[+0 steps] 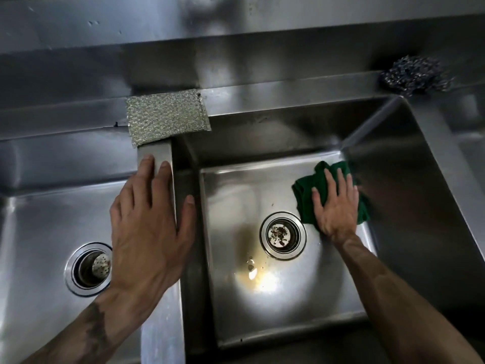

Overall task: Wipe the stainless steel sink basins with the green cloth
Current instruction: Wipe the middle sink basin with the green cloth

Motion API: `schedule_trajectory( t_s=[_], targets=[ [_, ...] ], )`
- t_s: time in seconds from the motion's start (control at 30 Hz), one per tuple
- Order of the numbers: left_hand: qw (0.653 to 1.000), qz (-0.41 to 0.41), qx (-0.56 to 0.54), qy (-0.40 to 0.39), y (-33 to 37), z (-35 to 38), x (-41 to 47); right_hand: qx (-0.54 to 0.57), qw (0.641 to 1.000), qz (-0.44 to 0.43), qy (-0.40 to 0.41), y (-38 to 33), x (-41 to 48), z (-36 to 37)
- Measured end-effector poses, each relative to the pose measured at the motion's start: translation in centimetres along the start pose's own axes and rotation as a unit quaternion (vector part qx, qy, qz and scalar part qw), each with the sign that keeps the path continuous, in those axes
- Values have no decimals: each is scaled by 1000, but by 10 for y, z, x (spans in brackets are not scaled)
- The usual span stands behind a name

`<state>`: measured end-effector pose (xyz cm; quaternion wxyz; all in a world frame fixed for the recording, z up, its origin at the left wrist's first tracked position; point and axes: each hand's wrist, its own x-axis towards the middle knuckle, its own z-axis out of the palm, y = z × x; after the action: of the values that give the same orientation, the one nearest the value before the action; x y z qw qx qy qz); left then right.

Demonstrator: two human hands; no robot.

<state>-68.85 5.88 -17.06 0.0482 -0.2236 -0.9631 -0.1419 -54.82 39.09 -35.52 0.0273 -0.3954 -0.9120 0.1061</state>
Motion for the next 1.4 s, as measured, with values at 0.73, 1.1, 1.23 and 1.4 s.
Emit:
schedule_trajectory(
  t_s=[0.73,1.1,1.23,1.4],
  targets=[
    [1000,6,19,-9,3,-3,1,67,925,-357,-113,-135,-126,36],
    [1000,6,12,-3,3,-3,0,60,949,-276,-140,-176,-127,40],
    [1000,11,15,2,1,-2,-1,-1,899,-396,-188,-131,-171,27],
    [1000,11,14,8,2,-1,1,-22,840,-497,-219,-93,-182,20]
  ],
)
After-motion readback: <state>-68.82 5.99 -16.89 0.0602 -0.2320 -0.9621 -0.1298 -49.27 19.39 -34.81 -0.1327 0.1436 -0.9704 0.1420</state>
